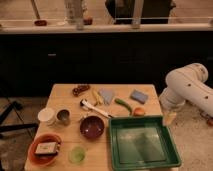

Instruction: Place eraser in paper cup

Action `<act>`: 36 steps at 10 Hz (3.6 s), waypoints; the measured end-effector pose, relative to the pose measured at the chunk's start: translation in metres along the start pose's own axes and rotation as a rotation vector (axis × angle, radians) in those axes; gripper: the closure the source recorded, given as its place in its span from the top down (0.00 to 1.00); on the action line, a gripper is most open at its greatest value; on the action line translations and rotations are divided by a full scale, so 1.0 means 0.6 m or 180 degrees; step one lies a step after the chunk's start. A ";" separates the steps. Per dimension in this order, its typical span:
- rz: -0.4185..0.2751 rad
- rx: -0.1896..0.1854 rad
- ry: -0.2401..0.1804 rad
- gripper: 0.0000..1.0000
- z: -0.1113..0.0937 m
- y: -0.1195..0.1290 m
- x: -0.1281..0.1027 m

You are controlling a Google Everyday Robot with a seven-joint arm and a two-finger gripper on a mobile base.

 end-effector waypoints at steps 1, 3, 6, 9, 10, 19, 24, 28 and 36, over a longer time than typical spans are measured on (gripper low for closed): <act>0.0000 0.0000 0.0000 0.80 0.000 0.000 0.000; 0.0000 0.0000 0.0000 0.80 0.000 0.000 0.000; 0.0000 0.0000 0.0000 0.80 0.000 0.000 0.000; -0.0001 0.0000 0.0000 0.80 0.000 0.000 0.000; -0.0001 0.0000 0.0000 0.80 0.000 0.000 0.000; -0.0020 -0.0001 -0.0010 0.80 -0.001 0.001 0.000; -0.0315 -0.0113 -0.0478 0.80 -0.019 0.023 -0.080; -0.0237 -0.0345 -0.1128 0.80 -0.009 0.038 -0.134; -0.0181 -0.0571 -0.1530 0.80 0.005 0.069 -0.169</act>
